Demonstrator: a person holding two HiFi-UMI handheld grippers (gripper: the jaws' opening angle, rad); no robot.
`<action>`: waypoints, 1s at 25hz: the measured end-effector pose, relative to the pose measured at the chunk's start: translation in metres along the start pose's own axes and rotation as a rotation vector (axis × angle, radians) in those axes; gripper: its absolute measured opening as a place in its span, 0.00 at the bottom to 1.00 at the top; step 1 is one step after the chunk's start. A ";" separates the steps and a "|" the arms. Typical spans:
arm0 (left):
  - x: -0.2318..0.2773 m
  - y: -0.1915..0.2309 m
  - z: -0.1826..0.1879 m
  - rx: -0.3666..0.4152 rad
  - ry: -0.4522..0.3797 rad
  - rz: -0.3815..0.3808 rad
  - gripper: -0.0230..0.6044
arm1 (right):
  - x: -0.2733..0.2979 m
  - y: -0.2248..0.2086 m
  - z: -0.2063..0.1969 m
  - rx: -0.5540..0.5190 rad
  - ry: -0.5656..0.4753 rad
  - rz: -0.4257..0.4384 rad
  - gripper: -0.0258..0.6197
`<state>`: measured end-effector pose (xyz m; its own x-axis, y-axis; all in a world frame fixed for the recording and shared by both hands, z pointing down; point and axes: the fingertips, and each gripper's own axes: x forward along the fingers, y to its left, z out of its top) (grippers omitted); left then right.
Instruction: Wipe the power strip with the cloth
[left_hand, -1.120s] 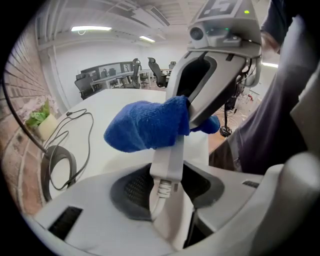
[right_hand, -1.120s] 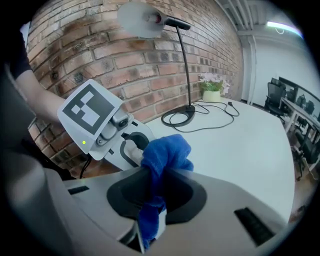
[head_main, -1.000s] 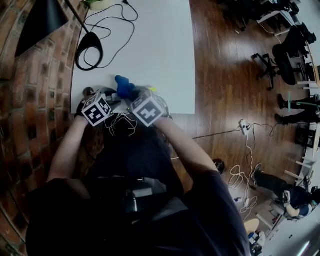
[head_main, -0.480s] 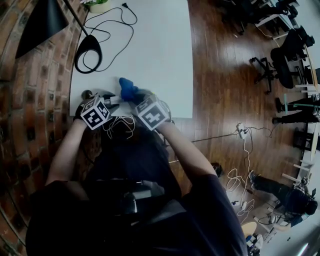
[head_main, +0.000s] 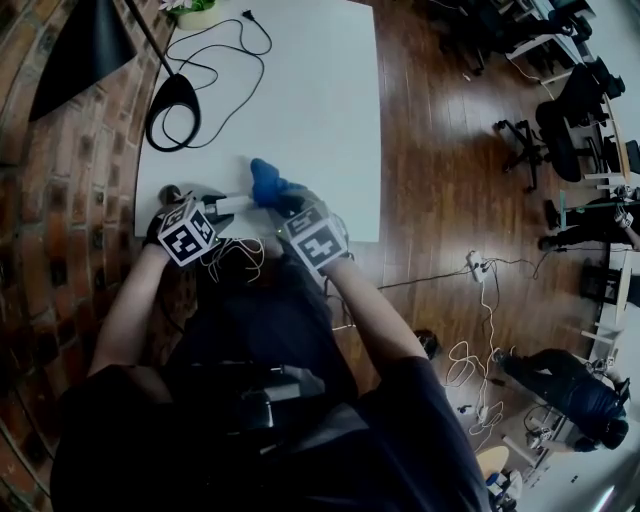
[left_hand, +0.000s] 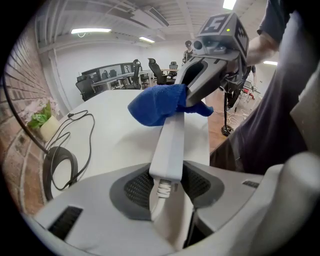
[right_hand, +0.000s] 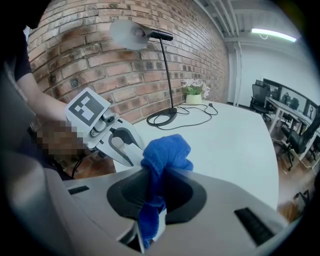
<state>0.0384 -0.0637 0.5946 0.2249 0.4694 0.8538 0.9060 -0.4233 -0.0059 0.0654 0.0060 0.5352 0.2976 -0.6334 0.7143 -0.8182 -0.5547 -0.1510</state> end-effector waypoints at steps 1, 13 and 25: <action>0.000 0.000 0.000 0.000 0.000 0.000 0.33 | -0.001 -0.002 -0.001 0.004 -0.002 -0.005 0.14; 0.000 0.001 -0.002 -0.001 -0.002 0.003 0.33 | -0.014 -0.019 -0.012 0.031 -0.023 -0.082 0.14; 0.000 0.000 -0.002 -0.011 0.002 -0.003 0.33 | -0.019 -0.025 -0.015 0.080 -0.059 -0.135 0.14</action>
<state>0.0378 -0.0652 0.5957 0.2219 0.4693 0.8547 0.9027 -0.4303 0.0020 0.0726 0.0405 0.5357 0.4325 -0.5797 0.6905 -0.7279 -0.6765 -0.1120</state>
